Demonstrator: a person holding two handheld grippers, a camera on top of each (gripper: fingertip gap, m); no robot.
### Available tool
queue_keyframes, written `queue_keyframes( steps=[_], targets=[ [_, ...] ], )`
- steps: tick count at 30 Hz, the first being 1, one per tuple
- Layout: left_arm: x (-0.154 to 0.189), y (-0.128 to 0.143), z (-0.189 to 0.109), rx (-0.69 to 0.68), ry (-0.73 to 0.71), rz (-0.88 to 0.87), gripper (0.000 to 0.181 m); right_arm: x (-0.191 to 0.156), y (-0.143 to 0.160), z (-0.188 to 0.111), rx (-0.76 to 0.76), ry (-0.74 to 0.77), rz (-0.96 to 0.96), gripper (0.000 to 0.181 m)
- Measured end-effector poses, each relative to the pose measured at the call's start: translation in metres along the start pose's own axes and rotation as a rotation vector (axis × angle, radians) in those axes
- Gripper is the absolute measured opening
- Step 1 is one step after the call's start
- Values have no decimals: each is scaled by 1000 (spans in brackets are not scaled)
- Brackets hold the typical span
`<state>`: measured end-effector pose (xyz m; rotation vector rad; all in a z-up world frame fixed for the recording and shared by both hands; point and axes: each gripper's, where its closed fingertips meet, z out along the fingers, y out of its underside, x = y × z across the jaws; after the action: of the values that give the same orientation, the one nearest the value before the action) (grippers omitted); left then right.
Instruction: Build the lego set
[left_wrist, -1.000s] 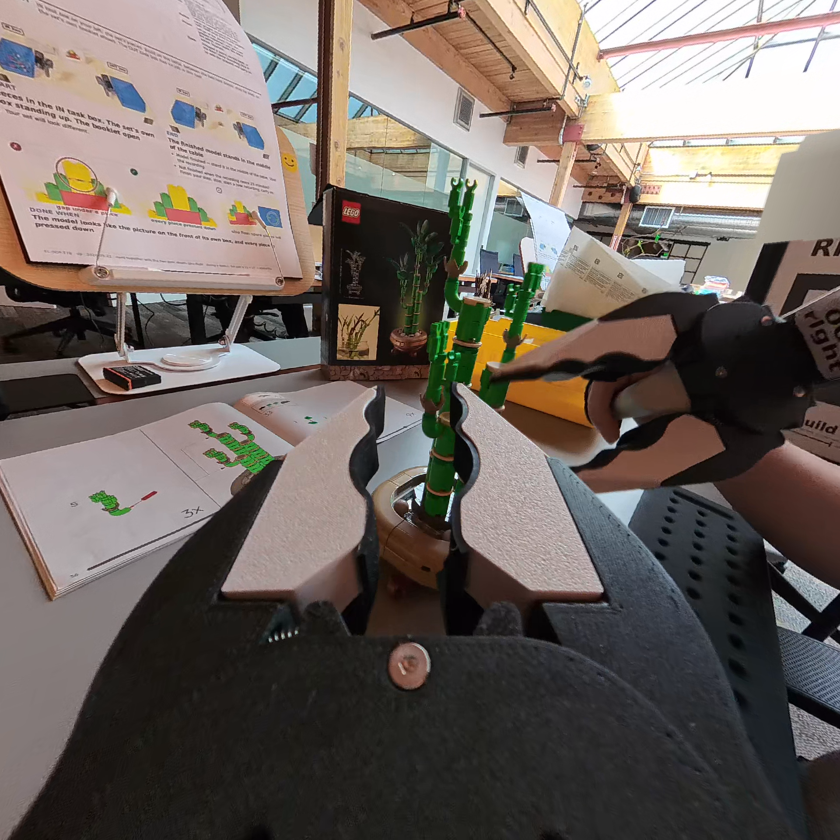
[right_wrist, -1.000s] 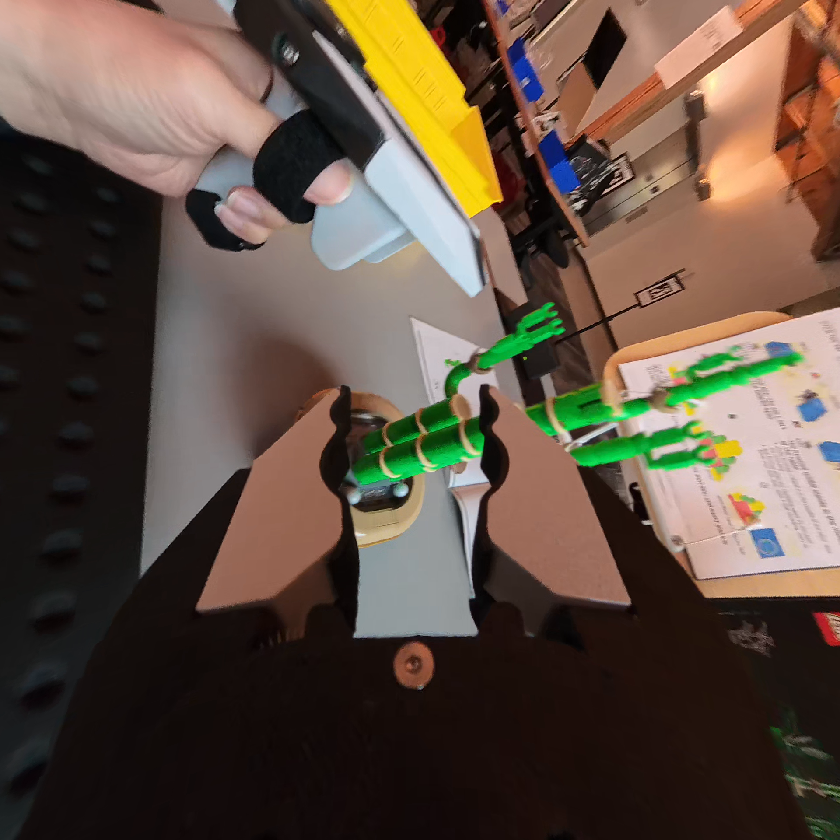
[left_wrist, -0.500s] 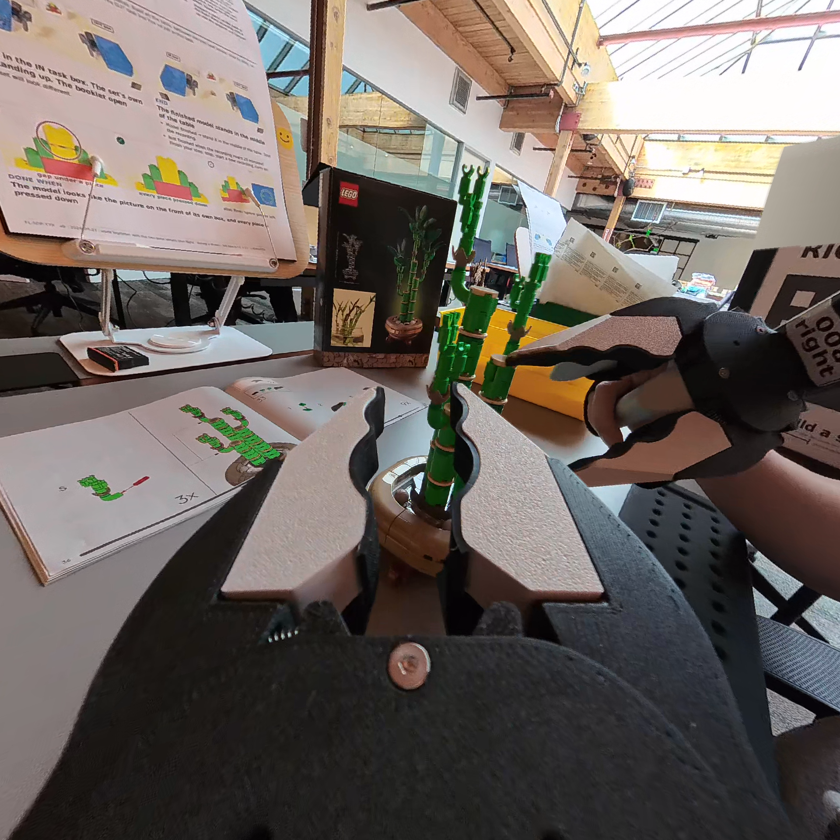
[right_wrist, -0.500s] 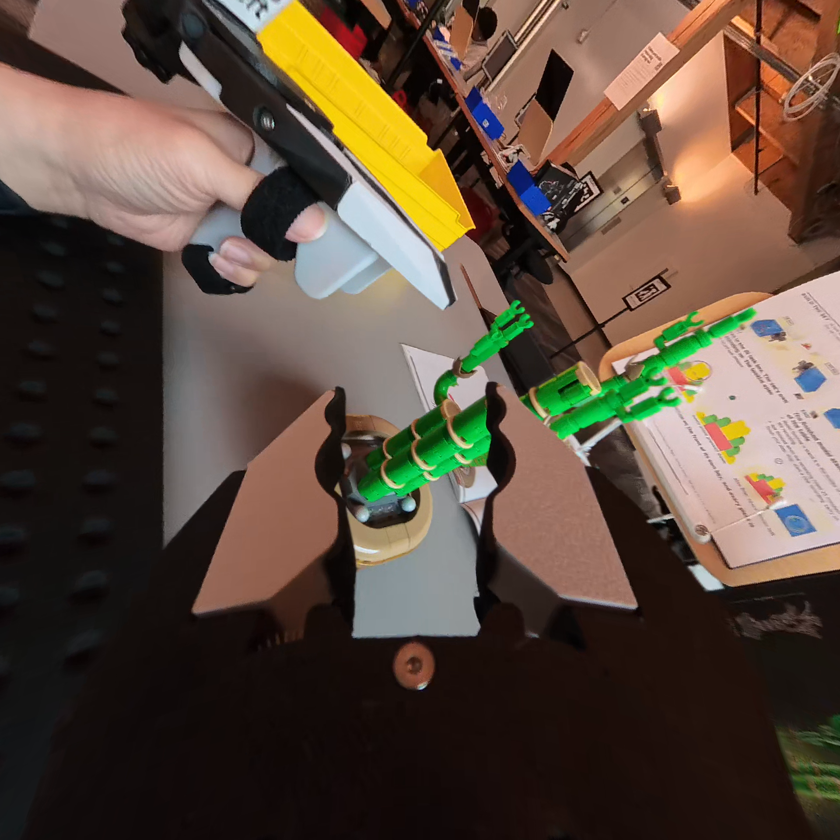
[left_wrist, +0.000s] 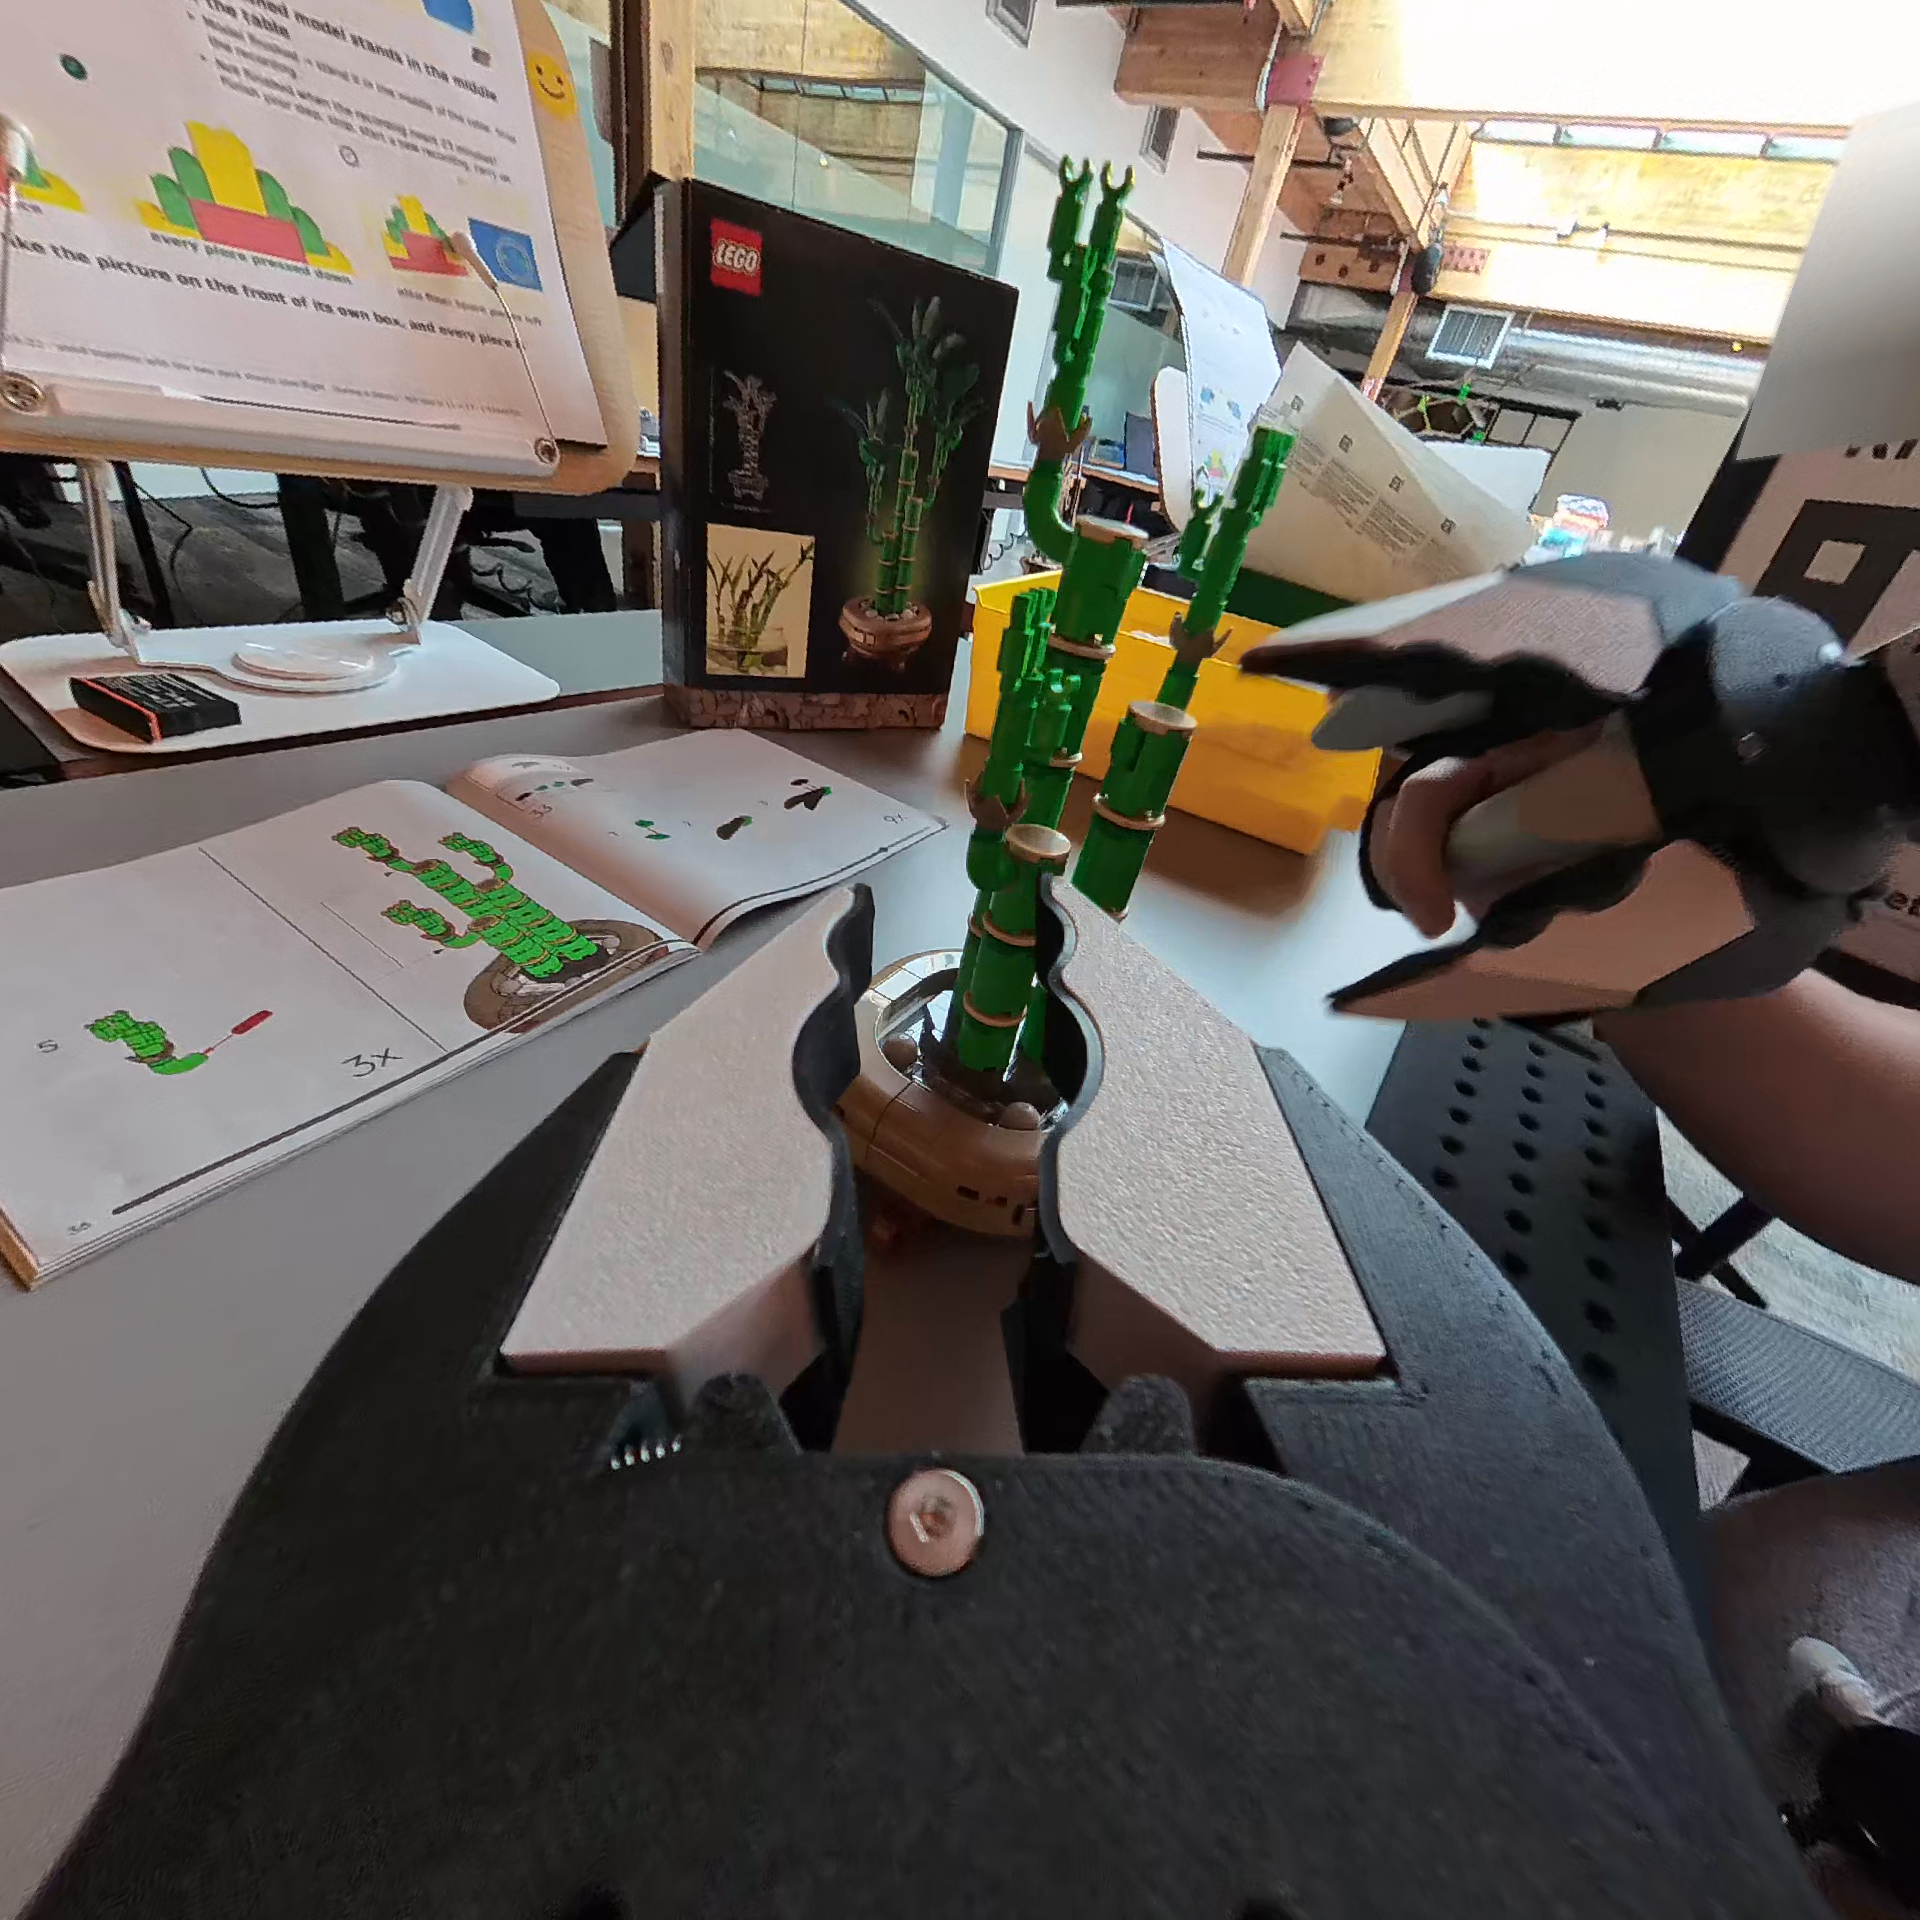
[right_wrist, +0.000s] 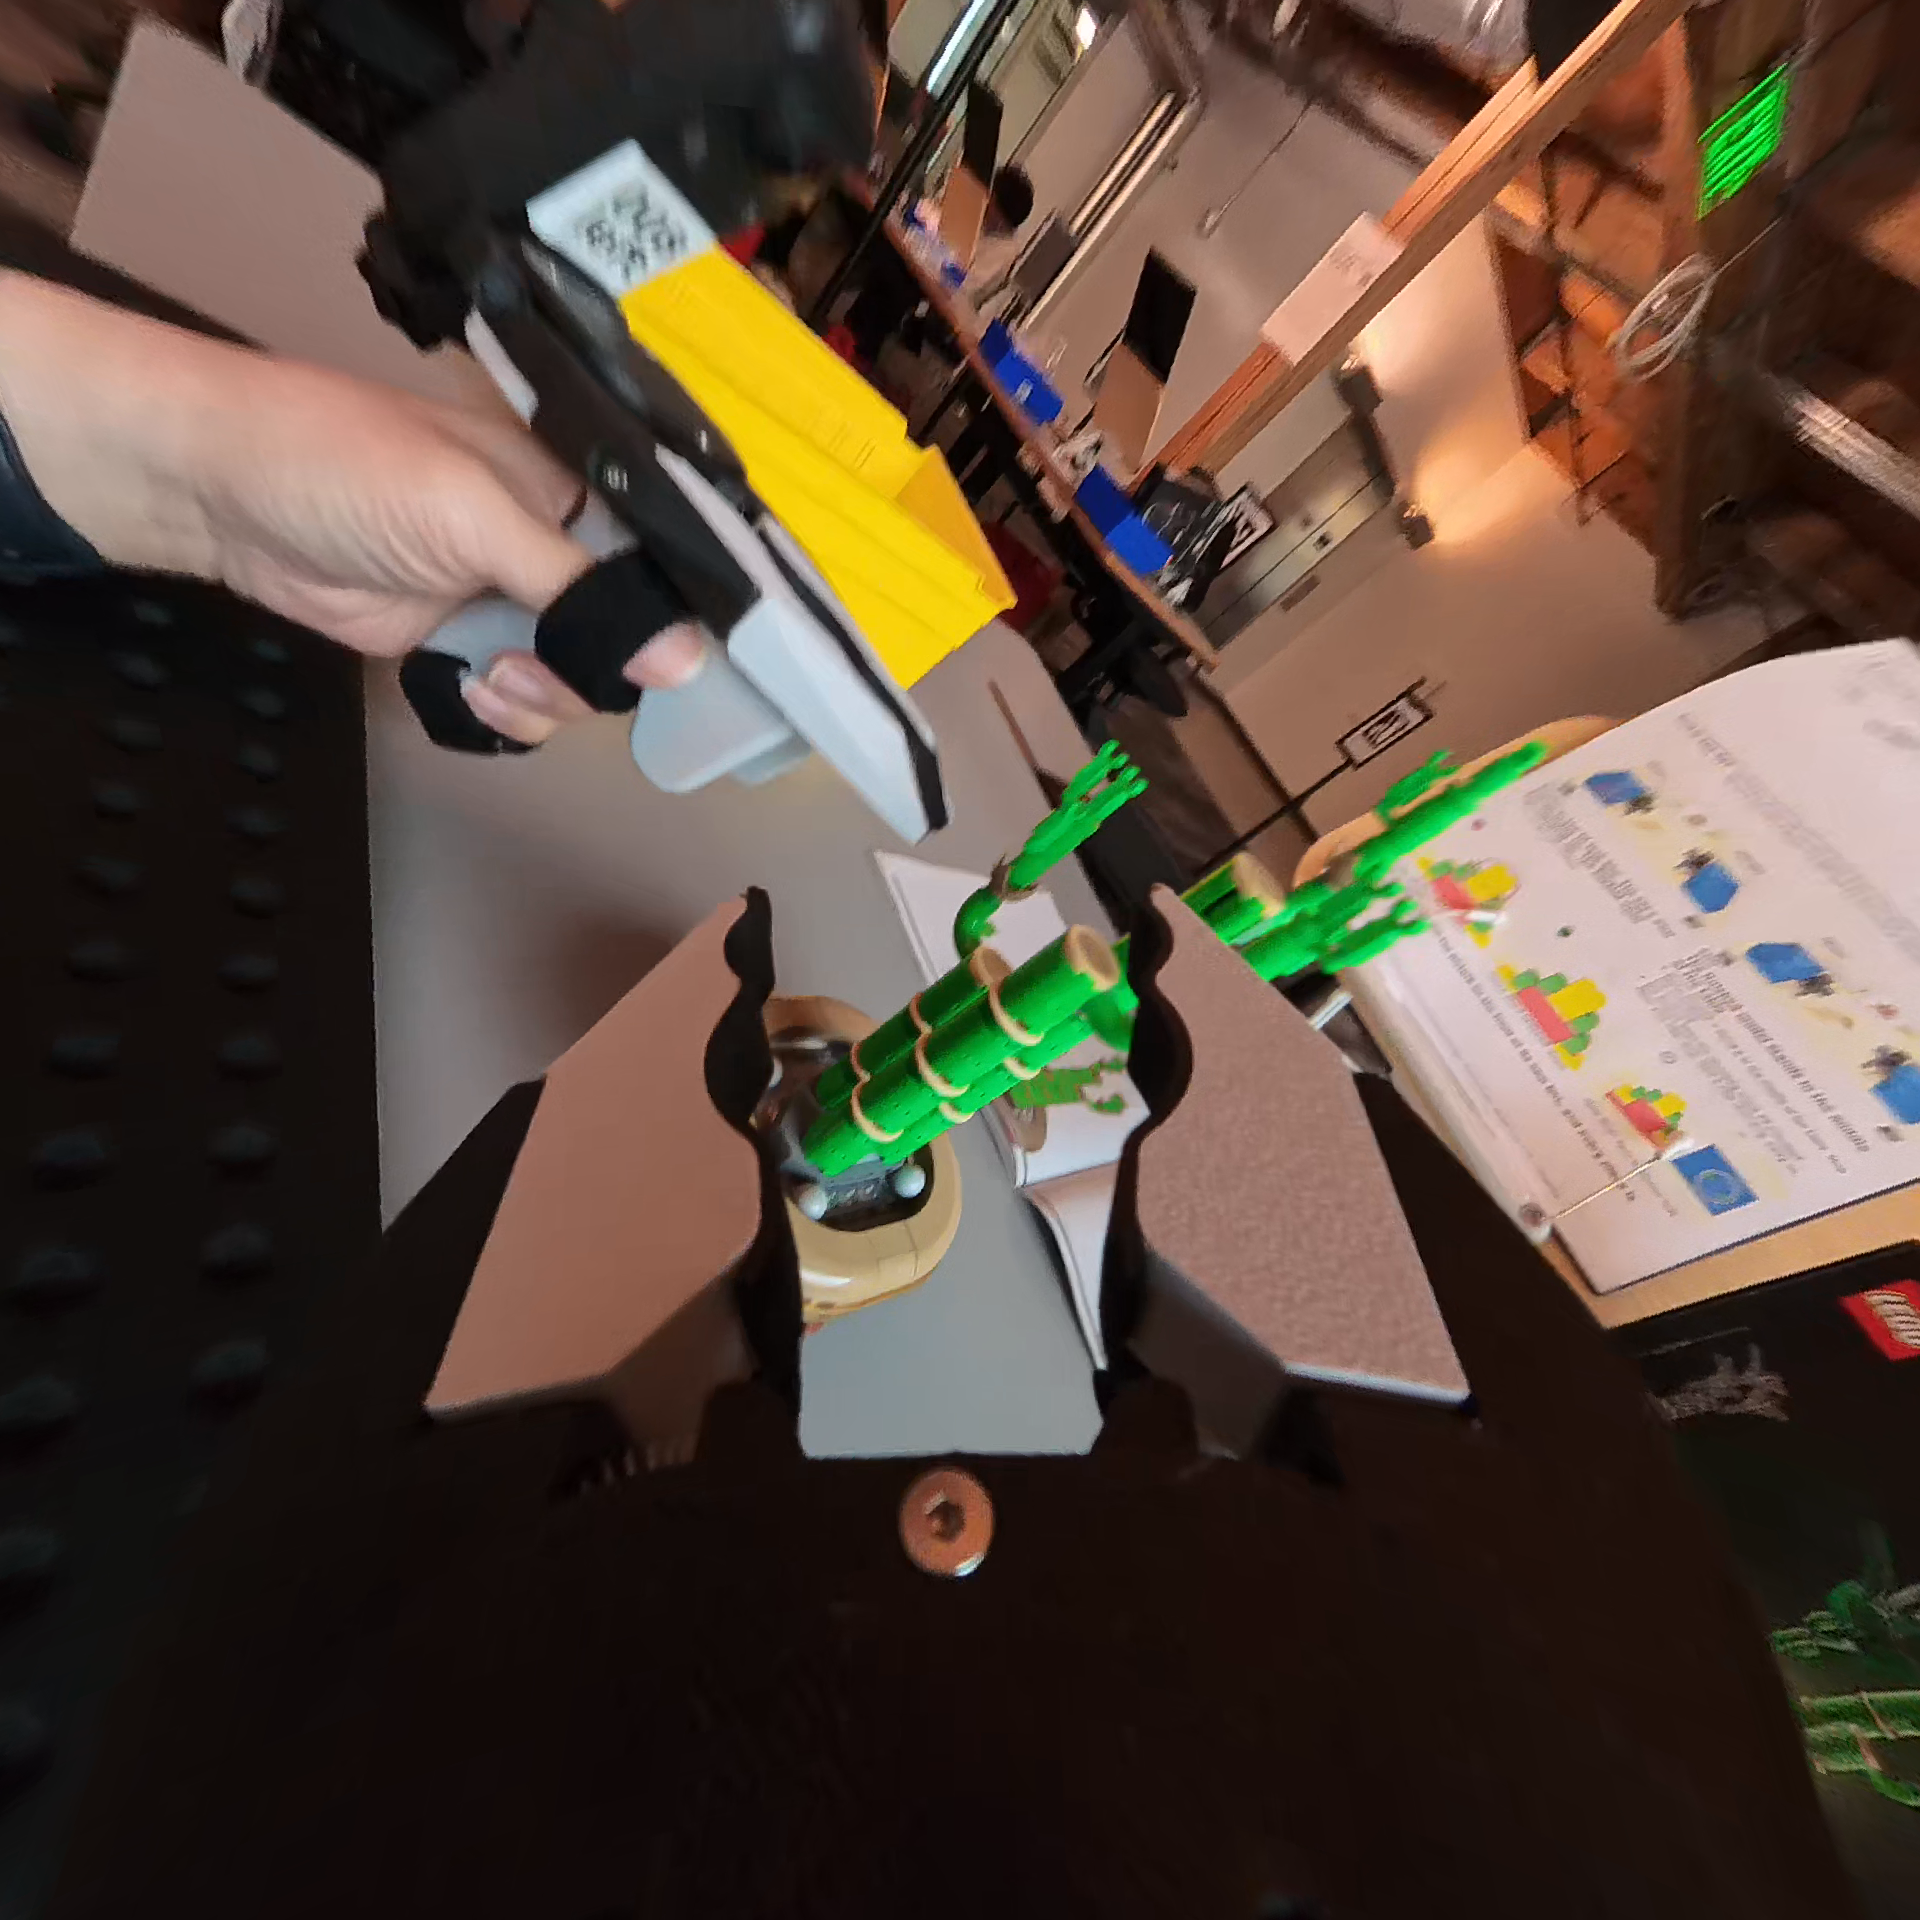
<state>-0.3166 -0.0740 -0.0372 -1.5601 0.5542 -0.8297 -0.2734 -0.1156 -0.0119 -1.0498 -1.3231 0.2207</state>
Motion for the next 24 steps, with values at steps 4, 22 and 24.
queue_keyframes(
  steps=[4,22,24],
  targets=[
    [1,12,6,-94,37,47,27,0,-3,-11,33,-81,189,65],
    [7,9,21,-96,345,37,23,-9,43,-1,160,-545,751,73],
    [7,6,21,-81,369,29,20,-8,44,0,182,-577,741,72]
  ],
)
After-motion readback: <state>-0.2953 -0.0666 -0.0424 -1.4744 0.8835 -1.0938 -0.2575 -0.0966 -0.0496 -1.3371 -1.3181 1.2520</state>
